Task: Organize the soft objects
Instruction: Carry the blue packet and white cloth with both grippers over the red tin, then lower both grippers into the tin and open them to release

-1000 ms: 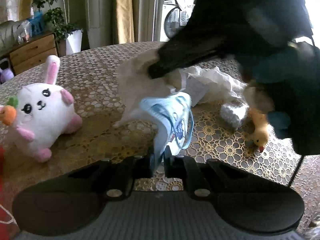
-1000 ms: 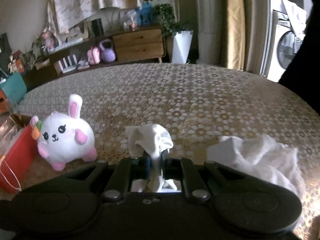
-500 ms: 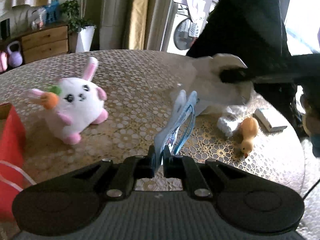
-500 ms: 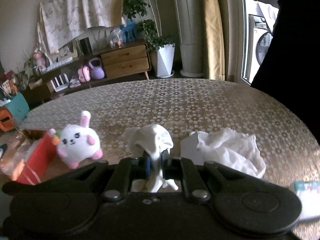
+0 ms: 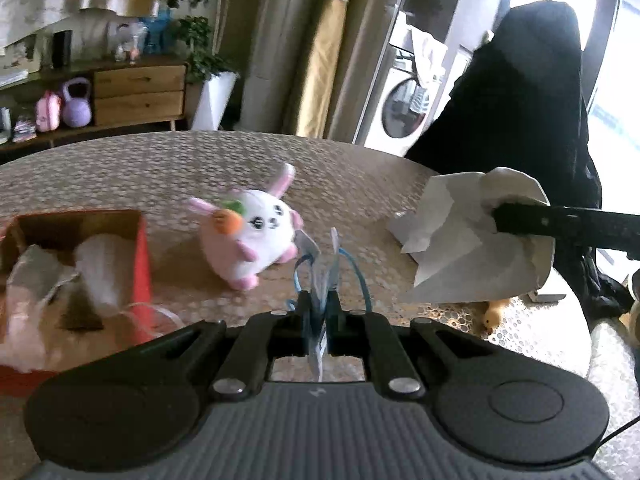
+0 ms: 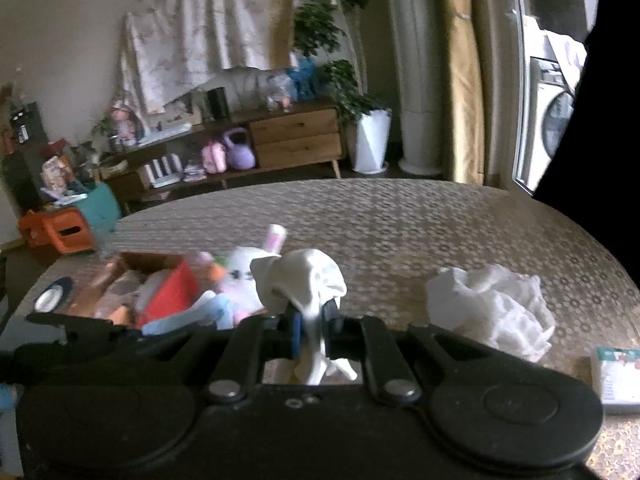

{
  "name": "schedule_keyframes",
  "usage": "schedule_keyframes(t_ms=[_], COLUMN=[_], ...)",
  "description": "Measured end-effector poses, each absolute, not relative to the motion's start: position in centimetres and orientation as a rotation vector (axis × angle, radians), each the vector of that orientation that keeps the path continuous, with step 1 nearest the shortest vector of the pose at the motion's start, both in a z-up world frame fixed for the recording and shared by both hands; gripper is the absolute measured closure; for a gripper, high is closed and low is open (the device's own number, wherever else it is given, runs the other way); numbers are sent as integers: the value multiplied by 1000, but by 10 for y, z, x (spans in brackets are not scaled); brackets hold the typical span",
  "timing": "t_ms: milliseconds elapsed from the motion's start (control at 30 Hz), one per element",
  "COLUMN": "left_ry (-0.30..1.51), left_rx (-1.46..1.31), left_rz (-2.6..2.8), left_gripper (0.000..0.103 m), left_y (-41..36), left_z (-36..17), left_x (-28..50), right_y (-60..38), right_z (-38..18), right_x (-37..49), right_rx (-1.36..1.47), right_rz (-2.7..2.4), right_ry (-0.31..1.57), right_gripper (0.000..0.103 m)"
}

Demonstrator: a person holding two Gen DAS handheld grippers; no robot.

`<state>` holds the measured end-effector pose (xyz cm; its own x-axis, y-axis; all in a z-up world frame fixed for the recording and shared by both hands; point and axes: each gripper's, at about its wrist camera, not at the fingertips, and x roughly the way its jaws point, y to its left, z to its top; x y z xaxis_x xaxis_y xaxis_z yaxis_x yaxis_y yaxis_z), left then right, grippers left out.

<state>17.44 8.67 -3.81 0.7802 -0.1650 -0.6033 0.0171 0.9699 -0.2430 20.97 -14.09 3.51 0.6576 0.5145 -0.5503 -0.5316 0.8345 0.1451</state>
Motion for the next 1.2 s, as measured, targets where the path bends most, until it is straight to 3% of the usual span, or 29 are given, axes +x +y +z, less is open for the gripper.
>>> schedule_keyframes(t_ms=[633, 1200], left_ry=[555, 590], left_rx=[-239, -266], left_rz=[74, 210], left_gripper=[96, 96], left_y=[198, 281], left_z=[21, 11], left_x=[115, 138], right_y=[-29, 82], right_z=[65, 31], right_x=[168, 184], right_rx=[-76, -150], right_rz=[770, 819], right_ry=[574, 644], right_gripper=[94, 94])
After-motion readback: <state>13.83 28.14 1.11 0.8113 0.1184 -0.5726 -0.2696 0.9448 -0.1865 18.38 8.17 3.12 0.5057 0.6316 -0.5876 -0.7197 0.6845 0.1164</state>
